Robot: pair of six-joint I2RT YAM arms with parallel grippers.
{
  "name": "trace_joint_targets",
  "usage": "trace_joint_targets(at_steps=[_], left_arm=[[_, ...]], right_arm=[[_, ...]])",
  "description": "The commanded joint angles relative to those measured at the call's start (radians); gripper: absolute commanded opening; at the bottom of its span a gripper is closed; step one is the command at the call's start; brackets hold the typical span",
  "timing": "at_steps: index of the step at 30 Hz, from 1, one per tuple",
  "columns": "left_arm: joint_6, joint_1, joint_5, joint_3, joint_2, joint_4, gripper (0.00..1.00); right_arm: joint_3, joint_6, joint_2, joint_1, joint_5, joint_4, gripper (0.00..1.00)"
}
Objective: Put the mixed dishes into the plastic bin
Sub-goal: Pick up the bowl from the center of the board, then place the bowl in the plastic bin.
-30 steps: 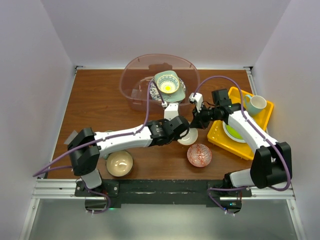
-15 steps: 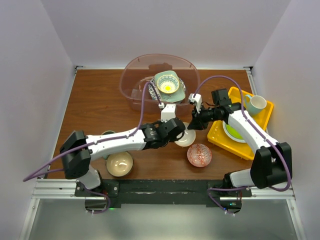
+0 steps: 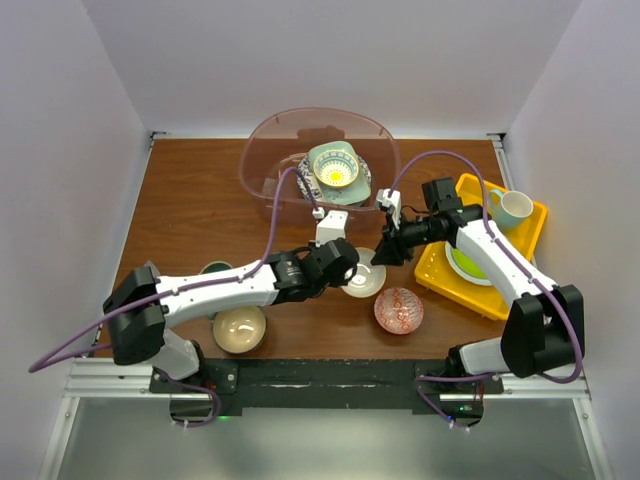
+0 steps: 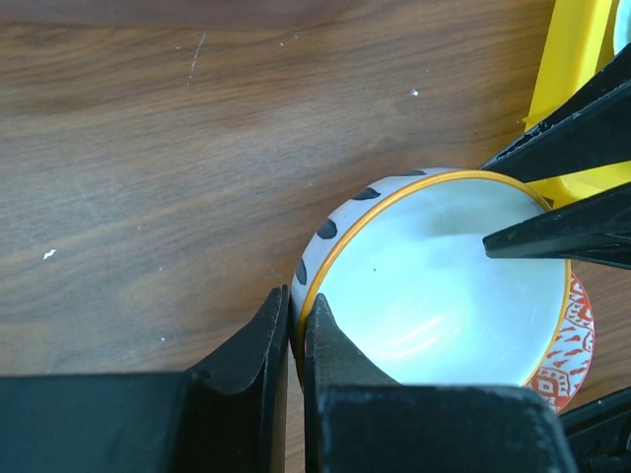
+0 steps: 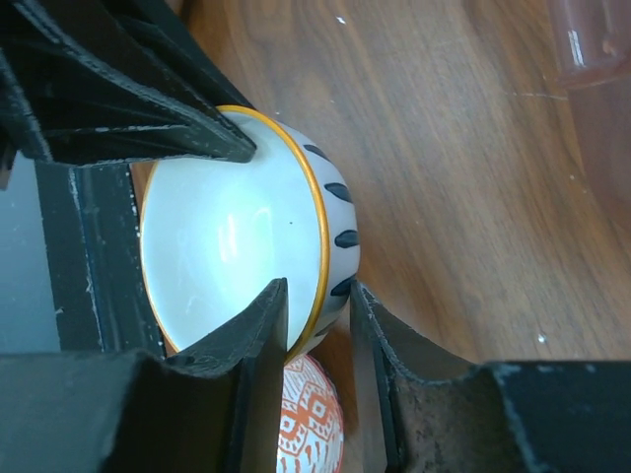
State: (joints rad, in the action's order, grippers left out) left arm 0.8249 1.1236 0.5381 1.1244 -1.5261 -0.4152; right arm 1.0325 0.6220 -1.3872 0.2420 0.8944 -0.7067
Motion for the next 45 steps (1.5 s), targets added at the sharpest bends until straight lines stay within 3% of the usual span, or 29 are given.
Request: trace_joint_targets(at_steps=[1,14,20,27,45], left_arm=[[-0.044,-0.028,0.025,-0.024,0.11,0.044,0.0],[-0.076,-0.103,-0.05,-0.118,0.202,0.085,0.0],[-0.102,-0.125,-0.075,-0.143,0.244,0.102,0.0],[-0.141,-0.145,-0.121,-0.167,0.293,0.127,0.0],[-0.279,-0.237,-0.236,-0.129,0.399,0.13,0.0]], right_arm=[[0.031,0.077,0.02,-0.015,-0.029,-0.027,0.36],[0.043,0.139,0.028,-0.015,-0.018,-0.079,0.66],[0.046,0.148,0.037,-0.015,-0.026,-0.088,0.73],[0.046,0.151,0.048,-0.017,-0.043,-0.086,0.79],[0.047,0.177,0.07,-0.017,-0.06,-0.102,0.81]])
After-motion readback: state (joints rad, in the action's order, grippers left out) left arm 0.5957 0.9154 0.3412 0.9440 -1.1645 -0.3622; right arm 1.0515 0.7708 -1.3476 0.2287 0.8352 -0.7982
